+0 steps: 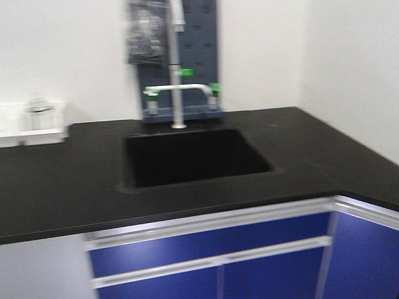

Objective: Grab transparent chemical and place on left bench

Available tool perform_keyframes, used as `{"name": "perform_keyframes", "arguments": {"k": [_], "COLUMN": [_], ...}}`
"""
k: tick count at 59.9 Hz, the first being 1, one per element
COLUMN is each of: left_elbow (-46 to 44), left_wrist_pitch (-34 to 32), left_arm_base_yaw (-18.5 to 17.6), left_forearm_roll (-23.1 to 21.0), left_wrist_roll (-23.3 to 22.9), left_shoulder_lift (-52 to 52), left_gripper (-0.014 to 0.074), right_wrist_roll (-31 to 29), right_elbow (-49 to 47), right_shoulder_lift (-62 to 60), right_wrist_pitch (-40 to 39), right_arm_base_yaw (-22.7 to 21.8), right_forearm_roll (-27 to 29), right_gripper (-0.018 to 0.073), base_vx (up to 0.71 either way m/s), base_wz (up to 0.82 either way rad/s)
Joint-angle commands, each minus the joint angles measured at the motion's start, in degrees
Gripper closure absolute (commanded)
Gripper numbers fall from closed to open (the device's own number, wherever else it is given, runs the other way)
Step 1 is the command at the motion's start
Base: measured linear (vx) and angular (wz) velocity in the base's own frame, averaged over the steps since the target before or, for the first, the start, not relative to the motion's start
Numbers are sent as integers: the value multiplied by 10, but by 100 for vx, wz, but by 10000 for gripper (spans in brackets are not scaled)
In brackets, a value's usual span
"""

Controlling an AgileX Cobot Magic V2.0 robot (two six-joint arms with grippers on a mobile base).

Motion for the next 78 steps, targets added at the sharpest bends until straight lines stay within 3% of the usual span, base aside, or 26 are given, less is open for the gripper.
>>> {"name": "perform_keyframes", "arguments": {"k": [1, 36, 78], "left_elbow": [9, 9, 9], "left_wrist_pitch": [-45, -45, -45], "left_arm_base_yaw": [-1, -1, -1], "left_forearm_roll": [0, 0, 0], "left_wrist_roll": [-4, -4, -4], "left_shoulder_lift": [-11, -11, -11], "left_gripper": [600, 600, 600], "right_wrist_roll": [-1, -1, -1], "right_elbow": [-17, -17, -17], "right_shoulder_lift": [3, 3, 3], "right_wrist_pitch": [-42, -42, -42], "right_arm_base_yaw": [1, 1, 1], "right_forearm_roll": [4, 4, 4], "right_gripper": [562, 562, 562], "base_vx": [3, 10, 26], "base_wz": [103, 94, 10]}}
